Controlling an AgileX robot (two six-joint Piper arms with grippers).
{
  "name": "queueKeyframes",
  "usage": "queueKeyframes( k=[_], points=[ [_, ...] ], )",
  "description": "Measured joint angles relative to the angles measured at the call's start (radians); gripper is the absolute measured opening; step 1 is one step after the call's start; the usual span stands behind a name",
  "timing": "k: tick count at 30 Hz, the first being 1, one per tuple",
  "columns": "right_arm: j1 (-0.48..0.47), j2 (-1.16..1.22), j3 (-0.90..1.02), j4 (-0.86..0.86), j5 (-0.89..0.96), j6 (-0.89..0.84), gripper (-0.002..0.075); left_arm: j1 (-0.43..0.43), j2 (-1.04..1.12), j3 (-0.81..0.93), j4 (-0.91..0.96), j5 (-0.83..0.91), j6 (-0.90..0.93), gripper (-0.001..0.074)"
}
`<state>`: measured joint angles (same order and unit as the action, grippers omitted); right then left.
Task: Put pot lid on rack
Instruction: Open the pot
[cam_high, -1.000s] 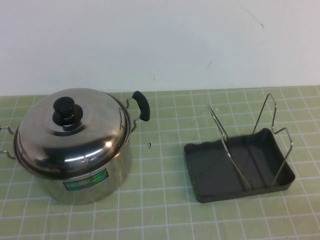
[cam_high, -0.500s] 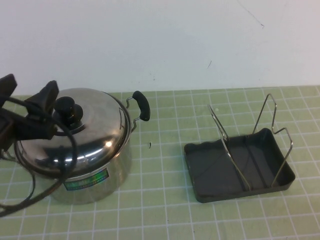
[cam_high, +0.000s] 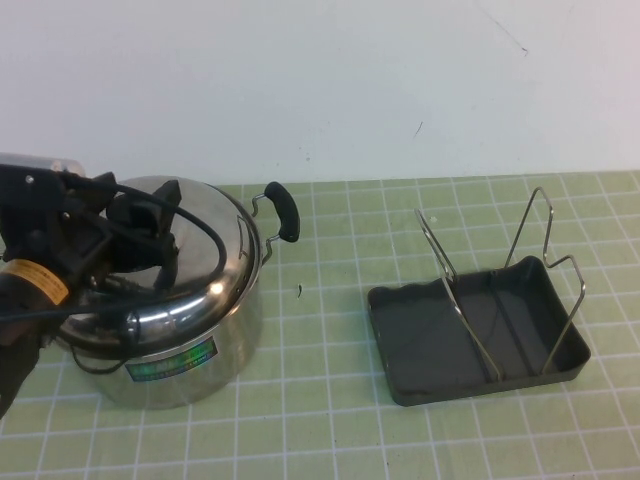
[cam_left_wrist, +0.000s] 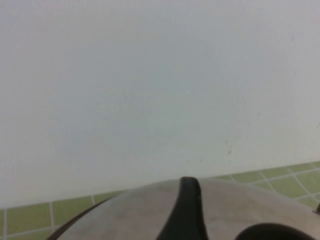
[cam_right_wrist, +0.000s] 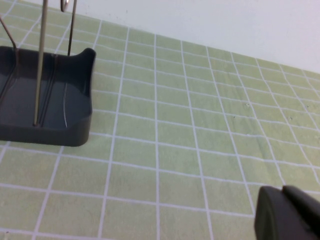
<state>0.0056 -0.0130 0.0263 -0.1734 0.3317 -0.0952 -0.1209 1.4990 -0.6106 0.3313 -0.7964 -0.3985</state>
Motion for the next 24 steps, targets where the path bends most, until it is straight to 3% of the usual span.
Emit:
queueKeyframes(
  k=[3,9,19,24],
  points=[
    [0.000,0.000,0.000,0.000,0.000,0.000,-0.0001,0.000,0.035,-0.005,0.000,-0.004,0.000,0.0505],
    [0.000,0.000,0.000,-0.069,0.000,0.000,-0.0001,0.000,0.056,-0.009,0.006,-0.018,0.011,0.0311],
    [0.000,0.000,0.002,-0.158,-0.008,0.007,-0.0001,0.000,0.057,-0.009,0.027,-0.034,0.019,0.0309],
    [0.000,0.000,0.002,-0.158,-0.076,0.106,-0.0001,0.000,-0.038,-0.009,0.072,-0.039,-0.022,0.0309]
  ],
)
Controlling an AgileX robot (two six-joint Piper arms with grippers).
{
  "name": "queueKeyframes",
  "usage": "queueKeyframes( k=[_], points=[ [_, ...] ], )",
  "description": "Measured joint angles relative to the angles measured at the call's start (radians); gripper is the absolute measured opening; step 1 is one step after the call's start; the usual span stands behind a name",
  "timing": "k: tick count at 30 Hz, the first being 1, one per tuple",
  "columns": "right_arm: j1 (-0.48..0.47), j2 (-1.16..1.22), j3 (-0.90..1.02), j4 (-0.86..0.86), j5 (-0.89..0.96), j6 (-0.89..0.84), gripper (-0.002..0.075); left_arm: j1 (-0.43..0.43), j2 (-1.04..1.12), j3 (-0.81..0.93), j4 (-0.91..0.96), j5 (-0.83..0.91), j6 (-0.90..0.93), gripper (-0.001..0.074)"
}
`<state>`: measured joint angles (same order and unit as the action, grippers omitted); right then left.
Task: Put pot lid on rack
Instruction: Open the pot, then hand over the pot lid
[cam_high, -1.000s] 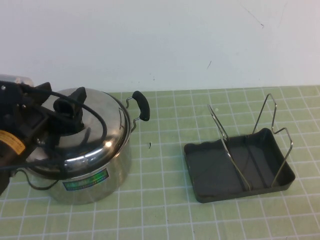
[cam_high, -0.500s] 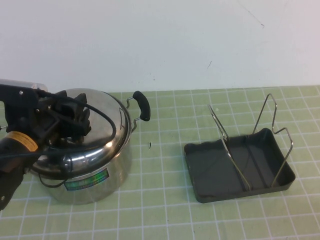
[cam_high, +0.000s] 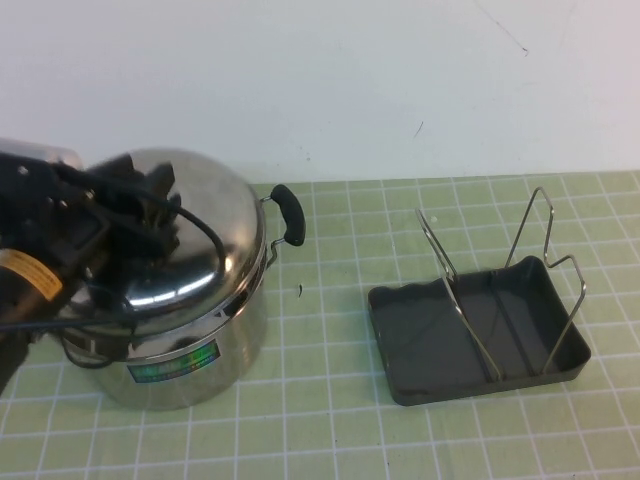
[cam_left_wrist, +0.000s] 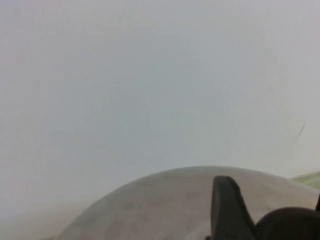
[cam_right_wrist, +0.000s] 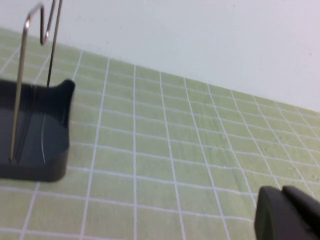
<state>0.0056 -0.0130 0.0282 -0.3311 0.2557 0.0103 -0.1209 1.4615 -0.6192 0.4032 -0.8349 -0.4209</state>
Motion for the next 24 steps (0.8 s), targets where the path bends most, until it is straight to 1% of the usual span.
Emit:
queueKeyframes(
  k=[4,8,10,12,14,16,19,21,24],
  points=[
    [0.000,0.000,0.000,0.000,-0.038,0.064,-0.0001,0.000,-0.138,0.002,0.084,-0.031,-0.242,0.0309],
    [0.000,0.000,0.000,0.025,-0.045,0.103,-0.0001,0.000,-0.227,0.004,0.179,-0.054,-0.480,0.0309],
    [0.000,0.000,0.000,0.128,-0.062,0.195,-0.0001,0.000,-0.239,0.004,0.228,-0.066,-0.593,0.0309],
    [0.000,0.000,0.000,0.310,-0.081,0.372,-0.0001,0.000,-0.239,0.008,0.285,-0.094,-0.701,0.0309],
    [0.000,0.000,0.000,0.464,-0.082,0.480,-0.0001,0.000,-0.237,0.010,0.368,-0.140,-0.787,0.0309],
    [0.000,0.000,0.000,0.526,-0.082,0.518,-0.0001,0.000,-0.230,0.010,0.456,-0.193,-0.822,0.0309],
    [0.000,0.000,0.000,0.532,-0.082,0.506,-0.0001,0.000,-0.216,0.010,0.575,-0.232,-0.834,0.0309],
    [0.000,0.000,0.000,0.532,-0.076,0.489,-0.0001,0.000,-0.209,0.010,0.620,-0.240,-0.842,0.0309],
    [0.000,0.000,0.000,0.519,-0.027,0.446,-0.0001,0.000,-0.207,0.010,0.636,-0.270,-0.825,0.0309]
  ],
)
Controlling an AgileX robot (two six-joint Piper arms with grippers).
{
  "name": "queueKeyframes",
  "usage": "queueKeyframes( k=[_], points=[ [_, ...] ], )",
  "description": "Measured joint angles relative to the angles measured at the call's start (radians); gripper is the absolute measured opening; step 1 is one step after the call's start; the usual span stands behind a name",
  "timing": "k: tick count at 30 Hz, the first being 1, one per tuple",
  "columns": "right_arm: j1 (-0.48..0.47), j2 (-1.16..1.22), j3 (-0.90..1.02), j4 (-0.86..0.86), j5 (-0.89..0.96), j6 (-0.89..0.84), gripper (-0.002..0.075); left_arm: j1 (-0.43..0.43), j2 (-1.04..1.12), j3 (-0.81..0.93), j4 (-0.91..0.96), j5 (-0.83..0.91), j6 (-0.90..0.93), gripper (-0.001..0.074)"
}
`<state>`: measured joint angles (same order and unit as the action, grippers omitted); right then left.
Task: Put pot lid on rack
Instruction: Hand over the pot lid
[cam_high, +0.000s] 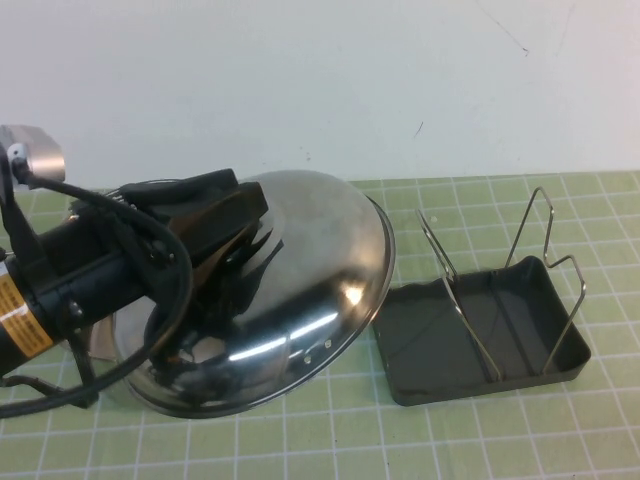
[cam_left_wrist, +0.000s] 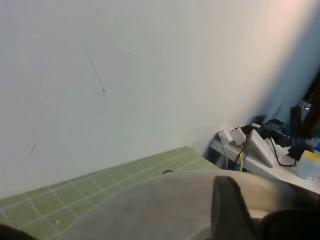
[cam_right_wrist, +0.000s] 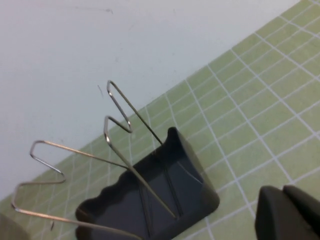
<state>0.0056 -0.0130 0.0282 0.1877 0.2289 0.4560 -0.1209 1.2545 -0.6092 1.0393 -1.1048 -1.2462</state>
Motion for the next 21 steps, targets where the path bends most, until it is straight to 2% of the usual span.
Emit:
queueKeyframes(
  k=[4,7,9,12,15,17,21],
  points=[
    [0.000,0.000,0.000,0.073,0.025,-0.086,-0.0001,0.000,0.000,0.000,-0.004,-0.033,0.055,0.0309],
    [0.011,0.002,-0.006,0.302,0.023,-0.229,-0.0001,0.000,0.000,0.000,-0.007,-0.035,0.098,0.0309],
    [0.035,0.035,-0.041,0.483,0.068,-0.386,-0.0001,0.000,0.000,0.000,-0.019,-0.035,0.138,0.0309],
    [0.083,0.155,-0.129,0.828,0.150,-0.722,-0.0001,-0.002,0.000,-0.011,-0.045,-0.035,0.167,0.0309],
    [0.118,0.311,-0.208,1.171,0.225,-1.145,0.0014,-0.036,0.000,-0.050,-0.069,-0.032,0.174,0.0309],
    [0.123,0.434,-0.264,1.346,0.278,-1.356,0.0058,-0.087,0.000,-0.077,-0.075,-0.034,0.186,0.0309],
    [0.124,0.657,-0.365,1.479,0.390,-1.515,0.0237,-0.179,0.000,-0.102,-0.075,-0.042,0.266,0.0309]
  ],
)
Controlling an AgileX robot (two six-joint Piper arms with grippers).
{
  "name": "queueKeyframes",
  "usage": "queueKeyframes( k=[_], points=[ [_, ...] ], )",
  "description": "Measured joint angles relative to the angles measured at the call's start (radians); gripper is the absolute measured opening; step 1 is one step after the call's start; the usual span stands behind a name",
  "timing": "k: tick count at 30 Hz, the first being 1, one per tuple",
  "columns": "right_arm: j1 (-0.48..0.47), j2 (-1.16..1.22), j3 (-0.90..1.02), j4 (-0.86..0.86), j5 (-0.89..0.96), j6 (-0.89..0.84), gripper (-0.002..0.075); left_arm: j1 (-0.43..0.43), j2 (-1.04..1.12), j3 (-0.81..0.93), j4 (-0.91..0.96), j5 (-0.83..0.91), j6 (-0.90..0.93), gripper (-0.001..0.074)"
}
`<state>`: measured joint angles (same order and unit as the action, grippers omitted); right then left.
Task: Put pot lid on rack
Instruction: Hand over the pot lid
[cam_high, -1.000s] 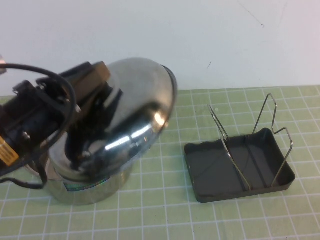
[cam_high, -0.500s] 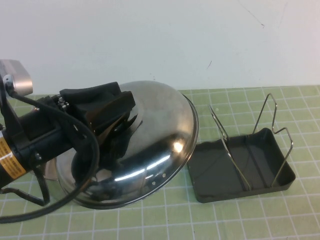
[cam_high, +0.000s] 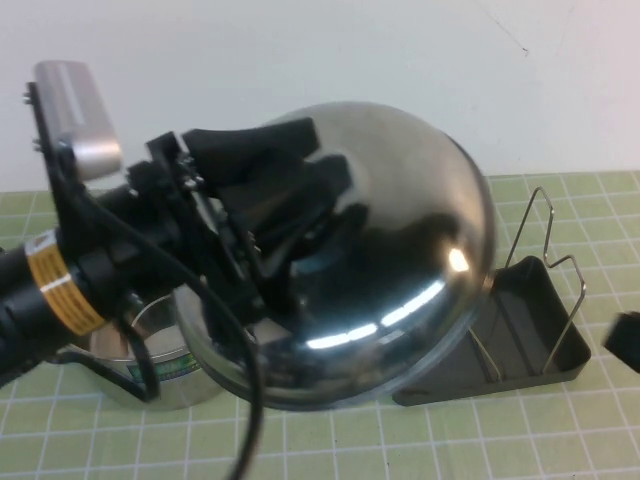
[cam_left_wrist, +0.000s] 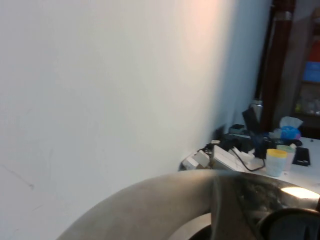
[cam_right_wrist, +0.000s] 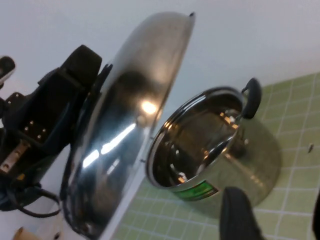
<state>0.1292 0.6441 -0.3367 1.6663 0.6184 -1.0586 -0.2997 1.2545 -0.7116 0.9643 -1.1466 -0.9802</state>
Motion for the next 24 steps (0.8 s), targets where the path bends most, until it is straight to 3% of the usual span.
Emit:
queueKeyframes(
  k=[4,7,14,24],
  points=[
    [0.000,0.235,-0.099,0.018,0.185,-0.038,0.0423,-0.031,0.000,-0.004,0.008,-0.006,0.034,0.0309],
    [0.000,0.388,-0.174,0.018,0.324,-0.045,0.0468,-0.032,0.001,-0.004,0.016,-0.006,0.035,0.0309],
    [0.000,0.608,-0.305,0.018,0.524,-0.092,0.0484,-0.032,0.001,-0.005,0.020,0.003,0.050,0.0309],
    [0.000,0.636,-0.412,0.016,0.551,-0.149,0.0485,-0.032,0.001,-0.005,0.053,-0.001,0.050,0.0309]
  ],
)
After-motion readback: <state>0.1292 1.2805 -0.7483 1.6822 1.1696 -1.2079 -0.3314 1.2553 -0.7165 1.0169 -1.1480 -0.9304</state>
